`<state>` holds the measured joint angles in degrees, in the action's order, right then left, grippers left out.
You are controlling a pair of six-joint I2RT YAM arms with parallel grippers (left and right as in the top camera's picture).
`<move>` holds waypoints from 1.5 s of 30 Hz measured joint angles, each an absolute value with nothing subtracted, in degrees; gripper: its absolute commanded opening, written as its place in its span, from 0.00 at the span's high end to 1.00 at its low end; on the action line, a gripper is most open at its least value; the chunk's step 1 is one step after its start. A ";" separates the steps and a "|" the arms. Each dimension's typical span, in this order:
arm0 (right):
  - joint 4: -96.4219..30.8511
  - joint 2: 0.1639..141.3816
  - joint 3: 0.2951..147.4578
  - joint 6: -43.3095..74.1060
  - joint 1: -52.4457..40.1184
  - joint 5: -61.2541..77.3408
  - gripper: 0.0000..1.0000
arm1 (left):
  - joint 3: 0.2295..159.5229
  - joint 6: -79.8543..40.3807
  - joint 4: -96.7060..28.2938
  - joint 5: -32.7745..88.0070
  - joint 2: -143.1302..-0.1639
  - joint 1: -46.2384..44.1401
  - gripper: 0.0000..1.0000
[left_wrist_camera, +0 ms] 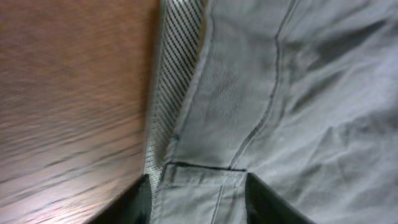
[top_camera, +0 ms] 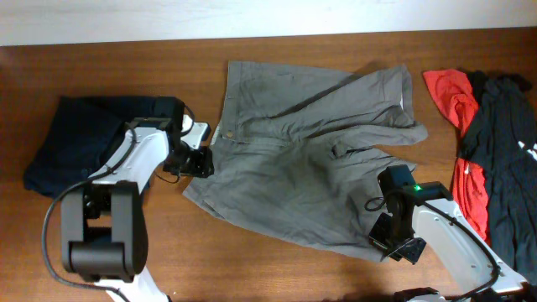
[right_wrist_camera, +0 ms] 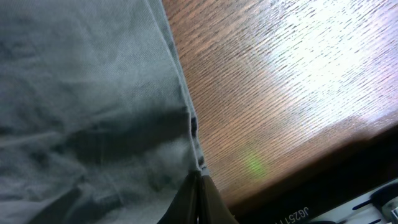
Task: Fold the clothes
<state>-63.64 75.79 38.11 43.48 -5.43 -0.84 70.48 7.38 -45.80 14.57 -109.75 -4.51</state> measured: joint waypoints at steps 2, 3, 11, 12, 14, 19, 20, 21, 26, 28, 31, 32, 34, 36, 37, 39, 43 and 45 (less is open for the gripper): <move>-63.66 75.79 38.11 43.48 -5.43 -0.84 0.96 | 70.50 7.70 -46.24 14.59 -111.57 -4.64 1.00; -63.61 75.79 38.11 43.46 -5.43 -0.84 0.96 | 70.85 7.75 -47.18 14.57 -112.46 -4.64 1.00; -63.55 75.79 38.11 43.51 -5.43 -0.82 0.96 | 72.44 -1.76 -57.47 5.87 -113.32 -3.97 1.00; -63.40 75.79 38.11 43.48 -5.43 -0.73 0.96 | 72.42 -3.49 -58.98 4.56 -113.34 -3.20 1.00; -63.13 75.79 38.13 43.48 -5.43 -0.32 0.96 | 72.29 -5.45 -60.66 3.29 -113.47 -1.72 1.00; -62.70 75.79 38.41 43.77 -5.45 1.65 0.80 | 72.01 -8.23 -63.00 2.57 -113.86 1.74 0.84; -62.43 75.79 38.44 43.35 -5.43 1.06 0.74 | 71.99 -8.60 -63.09 2.15 -113.91 1.91 0.79; -61.98 75.79 38.44 42.72 -5.34 0.67 0.69 | 71.99 -9.04 -63.20 1.58 -113.91 2.13 0.77; -58.70 75.79 40.99 39.03 -5.17 -0.36 0.58 | 72.64 -9.52 -63.83 -0.34 -114.04 2.74 0.71; -58.50 75.77 44.45 38.13 -4.69 -0.49 0.50 | 73.95 -9.56 -64.31 -1.63 -114.37 2.79 0.70; -55.00 75.68 50.06 35.62 -3.42 -0.47 0.50 | 77.54 -8.99 -65.17 -1.87 -114.45 3.05 0.70; -53.15 75.64 51.51 34.44 -3.18 -0.38 0.51 | 79.05 -8.34 -65.14 -1.17 -114.41 3.09 0.70; -48.69 75.50 53.52 32.16 -2.92 0.43 0.60 | 81.93 -6.48 -64.42 1.87 -114.37 3.20 0.78; -46.17 75.50 54.02 30.55 -2.92 1.72 0.74 | 83.79 -4.10 -63.29 6.09 -114.19 3.05 0.85; -45.74 75.70 54.04 29.78 -2.92 2.11 0.78 | 84.38 -2.66 -62.61 8.71 -114.08 2.79 0.86; -44.58 77.30 54.04 28.77 -2.85 2.87 0.84 | 84.79 0.34 -62.08 13.72 -113.86 1.65 0.87; -38.76 83.85 54.06 27.94 -2.76 3.60 0.92 | 84.82 6.39 -61.14 19.79 -113.82 -3.73 0.87; -35.09 87.46 54.06 27.40 -2.74 4.27 0.93 | 84.82 9.15 -59.27 21.21 -113.82 -7.14 0.87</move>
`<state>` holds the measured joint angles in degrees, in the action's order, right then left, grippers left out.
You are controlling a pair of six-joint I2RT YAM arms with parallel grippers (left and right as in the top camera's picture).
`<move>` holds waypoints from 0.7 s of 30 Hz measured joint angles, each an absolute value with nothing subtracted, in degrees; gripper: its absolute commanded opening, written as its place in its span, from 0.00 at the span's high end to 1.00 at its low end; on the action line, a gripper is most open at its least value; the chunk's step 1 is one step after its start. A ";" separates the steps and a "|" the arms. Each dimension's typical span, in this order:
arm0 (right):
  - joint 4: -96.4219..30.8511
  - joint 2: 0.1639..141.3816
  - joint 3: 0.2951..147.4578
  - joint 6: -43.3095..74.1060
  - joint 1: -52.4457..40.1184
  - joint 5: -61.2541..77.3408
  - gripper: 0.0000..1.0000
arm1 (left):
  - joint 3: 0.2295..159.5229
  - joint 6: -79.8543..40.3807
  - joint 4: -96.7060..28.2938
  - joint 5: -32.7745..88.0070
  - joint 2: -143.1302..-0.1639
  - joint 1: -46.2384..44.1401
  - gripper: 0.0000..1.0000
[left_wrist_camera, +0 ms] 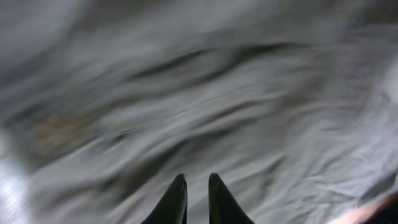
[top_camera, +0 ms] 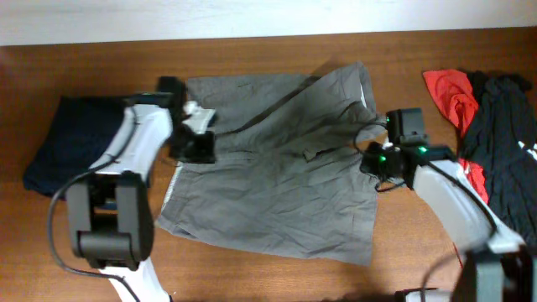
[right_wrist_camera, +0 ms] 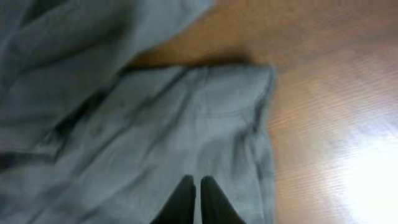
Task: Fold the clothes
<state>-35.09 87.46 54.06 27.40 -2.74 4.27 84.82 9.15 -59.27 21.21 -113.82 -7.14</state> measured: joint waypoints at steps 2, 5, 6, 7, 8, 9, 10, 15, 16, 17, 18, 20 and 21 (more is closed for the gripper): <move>-30.04 91.20 54.02 26.72 -2.48 6.66 0.89 | 84.84 11.05 -56.90 22.22 -113.82 -10.55 0.78; -23.20 93.21 53.87 25.69 -1.41 10.35 0.84 | 84.88 13.08 -53.58 23.33 -113.80 -15.09 0.64; -20.38 93.23 53.89 25.50 -0.64 12.08 0.84 | 84.88 13.58 -52.58 23.57 -113.80 -16.43 0.63; -17.85 93.23 53.91 25.26 0.19 13.85 0.83 | 84.88 13.96 -51.55 23.59 -113.82 -17.41 0.61; -14.81 93.23 54.11 25.26 1.30 15.88 0.81 | 84.88 14.02 -50.50 23.59 -113.80 -18.22 0.59; -12.01 93.23 54.26 25.21 2.37 17.69 0.80 | 84.88 14.17 -49.39 23.57 -113.80 -18.98 0.57; -9.26 93.23 54.48 25.26 3.62 19.55 0.80 | 84.88 14.24 -48.45 23.51 -113.80 -19.51 0.57; -3.57 94.06 58.78 25.71 8.34 24.56 0.79 | 84.88 14.41 -46.02 23.11 -113.82 -21.19 0.57; -3.79 94.87 60.36 25.71 8.91 25.26 0.79 | 84.88 14.41 -46.04 23.11 -113.80 -21.43 0.57; -4.32 95.88 62.06 25.67 9.39 25.87 0.79 | 84.88 14.41 -46.00 23.09 -113.82 -21.63 0.57; -5.80 97.89 64.95 25.71 9.82 26.81 0.79 | 84.88 14.41 -46.00 23.09 -113.82 -21.74 0.57; -8.25 100.71 68.31 25.63 10.09 27.68 0.79 | 84.88 14.41 -45.80 22.96 -113.82 -22.13 0.57; -10.31 102.78 70.52 25.54 10.15 28.23 0.79 | 84.88 14.41 -45.67 22.94 -113.82 -22.15 0.56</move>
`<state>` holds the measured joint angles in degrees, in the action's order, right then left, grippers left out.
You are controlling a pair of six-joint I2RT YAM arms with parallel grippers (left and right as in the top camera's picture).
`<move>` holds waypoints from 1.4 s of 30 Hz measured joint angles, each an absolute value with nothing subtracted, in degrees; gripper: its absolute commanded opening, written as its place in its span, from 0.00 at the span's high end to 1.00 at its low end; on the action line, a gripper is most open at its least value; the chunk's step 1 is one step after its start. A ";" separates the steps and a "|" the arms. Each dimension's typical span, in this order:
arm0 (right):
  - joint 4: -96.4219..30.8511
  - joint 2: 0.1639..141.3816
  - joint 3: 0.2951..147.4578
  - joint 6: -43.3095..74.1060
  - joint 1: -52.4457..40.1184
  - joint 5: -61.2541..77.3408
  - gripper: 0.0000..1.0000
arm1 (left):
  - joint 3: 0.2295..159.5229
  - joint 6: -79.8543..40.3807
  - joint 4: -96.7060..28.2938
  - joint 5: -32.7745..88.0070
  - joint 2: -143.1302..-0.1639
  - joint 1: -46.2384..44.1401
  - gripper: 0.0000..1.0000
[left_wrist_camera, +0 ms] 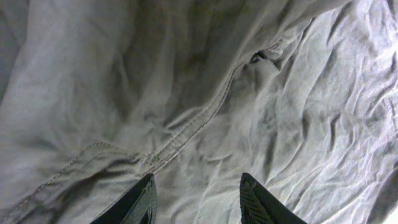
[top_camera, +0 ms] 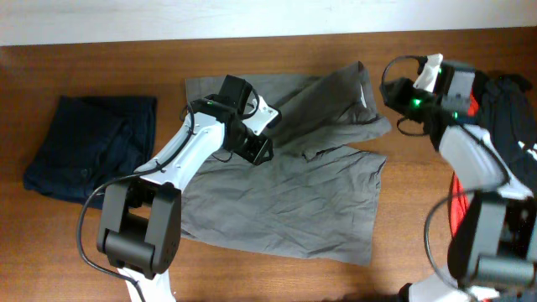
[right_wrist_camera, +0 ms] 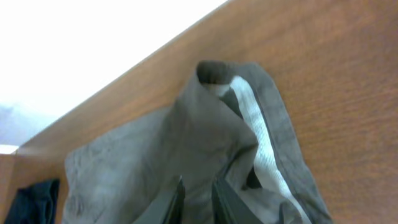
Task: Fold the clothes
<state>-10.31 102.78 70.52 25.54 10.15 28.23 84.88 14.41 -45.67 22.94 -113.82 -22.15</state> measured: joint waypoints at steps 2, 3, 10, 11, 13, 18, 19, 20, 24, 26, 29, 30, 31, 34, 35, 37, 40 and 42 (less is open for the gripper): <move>-14.20 106.76 74.22 25.21 10.15 29.63 0.79 | 84.88 14.50 -44.66 22.92 -113.82 -22.35 0.54; -15.77 107.96 75.31 25.02 10.13 30.00 0.79 | 84.88 14.61 -43.92 22.94 -113.82 -22.35 0.53; -36.10 115.66 79.64 20.67 9.80 30.96 0.79 | 84.88 14.63 -40.56 22.90 -113.82 -22.39 0.52; -39.27 116.07 79.66 19.86 9.72 29.56 0.81 | 84.88 14.63 -40.58 22.70 -113.82 -22.39 0.52; -44.84 116.31 79.72 18.92 9.69 24.93 0.82 | 84.88 14.63 -40.51 22.24 -113.82 -22.39 0.51; -49.95 116.31 79.72 17.67 10.17 12.32 0.85 | 84.88 14.63 -41.25 20.08 -113.82 -22.39 0.50; -49.98 116.31 79.75 17.45 10.46 10.92 0.85 | 84.88 14.63 -41.60 19.22 -113.82 -22.39 0.50; -50.13 116.31 79.85 17.32 10.68 10.00 0.86 | 84.88 14.63 -41.85 18.41 -113.82 -22.39 0.47; -49.43 116.31 80.93 14.59 11.57 10.96 0.69 | 84.79 14.85 -42.19 14.98 -113.82 -22.39 0.45; -48.31 116.29 82.15 11.00 11.77 13.93 0.61 | 84.42 14.87 -42.19 13.98 -113.82 -22.39 0.43; -47.48 115.70 84.60 7.18 11.75 18.06 0.59 | 84.05 14.90 -42.35 13.04 -114.39 -22.39 0.43; -46.83 115.42 85.23 6.57 11.75 19.11 0.60 | 84.05 14.94 -42.33 12.93 -114.87 -22.39 0.43; -45.60 115.13 85.82 5.93 11.75 20.29 0.59 | 84.05 15.03 -42.28 12.86 -115.57 -22.39 0.43; -41.80 114.63 86.94 4.86 11.40 22.92 0.59 | 83.99 15.05 -42.19 12.73 -118.56 -22.39 0.43; -40.60 114.63 87.02 4.58 11.11 23.49 0.59 | 83.94 15.05 -42.17 12.62 -119.44 -22.39 0.43; -39.24 114.69 87.00 4.27 10.22 23.99 0.58 | 84.05 15.20 -41.93 12.58 -120.53 -22.37 0.43; -36.71 115.70 87.07 4.03 8.27 24.88 0.59 | 84.05 15.27 -41.93 12.53 -120.53 -22.39 0.43; -36.03 117.19 87.07 3.99 7.05 25.26 0.59 | 84.05 15.27 -41.91 12.53 -120.53 -22.39 0.43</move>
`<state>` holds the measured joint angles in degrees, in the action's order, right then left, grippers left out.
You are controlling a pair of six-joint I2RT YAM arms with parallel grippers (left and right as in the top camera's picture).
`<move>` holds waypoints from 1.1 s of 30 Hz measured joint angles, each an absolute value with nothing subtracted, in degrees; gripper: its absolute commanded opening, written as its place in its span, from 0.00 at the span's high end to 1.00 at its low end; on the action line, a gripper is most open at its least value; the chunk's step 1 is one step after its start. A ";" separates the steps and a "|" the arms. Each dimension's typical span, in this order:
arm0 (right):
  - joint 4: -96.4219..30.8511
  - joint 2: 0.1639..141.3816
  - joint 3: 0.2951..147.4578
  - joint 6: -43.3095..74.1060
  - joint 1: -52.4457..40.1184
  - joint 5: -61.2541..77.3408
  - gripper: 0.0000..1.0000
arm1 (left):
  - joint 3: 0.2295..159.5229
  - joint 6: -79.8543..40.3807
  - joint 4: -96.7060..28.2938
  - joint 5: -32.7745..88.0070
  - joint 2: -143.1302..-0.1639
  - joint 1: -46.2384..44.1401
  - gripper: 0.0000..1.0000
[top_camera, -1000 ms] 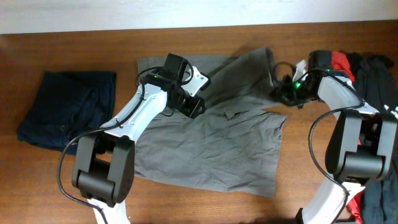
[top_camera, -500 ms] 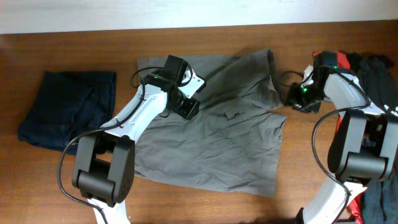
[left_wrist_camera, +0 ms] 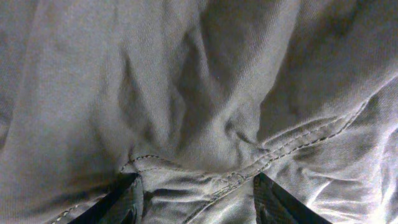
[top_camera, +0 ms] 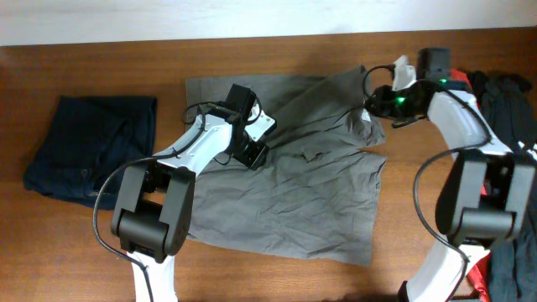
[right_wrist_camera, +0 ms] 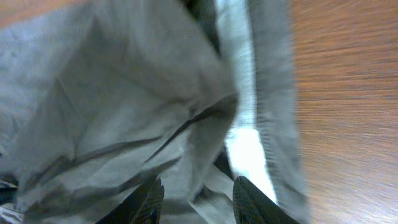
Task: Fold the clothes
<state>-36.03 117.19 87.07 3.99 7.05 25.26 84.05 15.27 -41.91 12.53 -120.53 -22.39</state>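
Observation:
Grey shorts point(top_camera: 285, 193) lie folded over on the wooden table point(top_camera: 84, 252), their upper layer rumpled. My left gripper point(top_camera: 254, 153) sits low on the shorts left of centre. In the left wrist view it point(left_wrist_camera: 199, 205) is open, with a stitched seam point(left_wrist_camera: 298, 146) and wrinkled cloth between its fingers. My right gripper point(top_camera: 375, 102) is at the shorts' top right corner. In the right wrist view it point(right_wrist_camera: 199, 202) is open over bunched cloth, where a white lining strip point(right_wrist_camera: 239, 112) shows.
A folded dark navy garment point(top_camera: 88, 143) lies at the left of the table. A pile of black and red clothes point(top_camera: 512, 109) lies at the right edge, behind my right arm. Bare wood runs along the front.
My right gripper came in from beyond the top right corner onto that corner and opened wider. My left gripper stayed near the same spot, now lower against the cloth, still open.
The shorts first lay spread out, my left gripper at the waistband's left edge and my right shut on the lower right hem. Then the shorts lay folded over, both grippers shut above them. Later the left stood open mid-shorts and the right nearly shut beyond the corner.

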 measured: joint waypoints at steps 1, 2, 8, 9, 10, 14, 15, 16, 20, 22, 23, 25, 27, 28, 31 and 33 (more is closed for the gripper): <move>-35.86 117.89 87.07 4.01 6.59 25.43 0.59 | 84.05 15.27 -41.91 12.53 -120.53 -22.39 0.43; -35.59 118.83 87.07 4.03 6.00 25.50 0.59 | 84.05 15.27 -41.91 12.53 -120.53 -22.39 0.43; -35.27 122.52 87.07 3.95 3.16 25.32 0.89 | 84.05 15.27 -41.91 12.53 -120.53 -22.39 0.43; -35.35 122.54 87.07 3.68 2.90 25.10 0.94 | 84.05 15.27 -41.91 12.56 -120.53 -22.39 0.42; -35.88 122.54 87.18 3.44 2.79 24.80 0.96 | 84.05 15.27 -41.93 12.56 -120.53 -22.39 0.43; -40.36 122.41 87.72 3.79 3.73 22.28 0.96 | 84.05 15.27 -41.93 12.56 -120.53 -22.39 0.42; -41.45 122.17 87.77 3.81 4.38 21.32 0.96 | 84.05 15.27 -41.93 12.56 -120.53 -22.39 0.42; -42.50 121.71 87.77 3.81 5.21 20.25 0.96 | 84.05 15.27 -41.93 12.56 -120.53 -22.39 0.42; -46.11 117.43 87.77 2.79 9.26 18.68 0.96 | 84.05 15.27 -41.87 12.60 -120.53 -22.39 0.42; -47.99 115.07 87.81 2.52 10.15 18.72 0.96 | 84.05 15.27 -41.58 12.91 -120.53 -22.46 0.42; -48.40 114.34 87.88 2.31 10.33 18.72 0.96 | 84.05 15.29 -41.50 13.06 -120.53 -22.57 0.42; -49.12 113.40 88.09 1.50 10.41 18.72 0.96 | 84.05 15.29 -41.50 13.08 -120.53 -22.65 0.42; -49.06 113.36 88.18 1.04 10.41 18.70 0.96 | 84.05 15.29 -41.50 13.08 -120.53 -22.65 0.42; -48.71 113.36 88.18 0.93 10.41 18.70 0.96 | 84.05 15.29 -41.50 13.08 -120.53 -22.65 0.42; -44.88 113.36 88.18 0.62 10.39 19.25 0.96 | 84.05 15.29 -41.47 13.23 -120.53 -22.65 0.42; -42.11 113.36 88.18 0.32 10.37 20.08 0.94 | 84.05 15.29 -41.32 13.32 -120.53 -22.68 0.42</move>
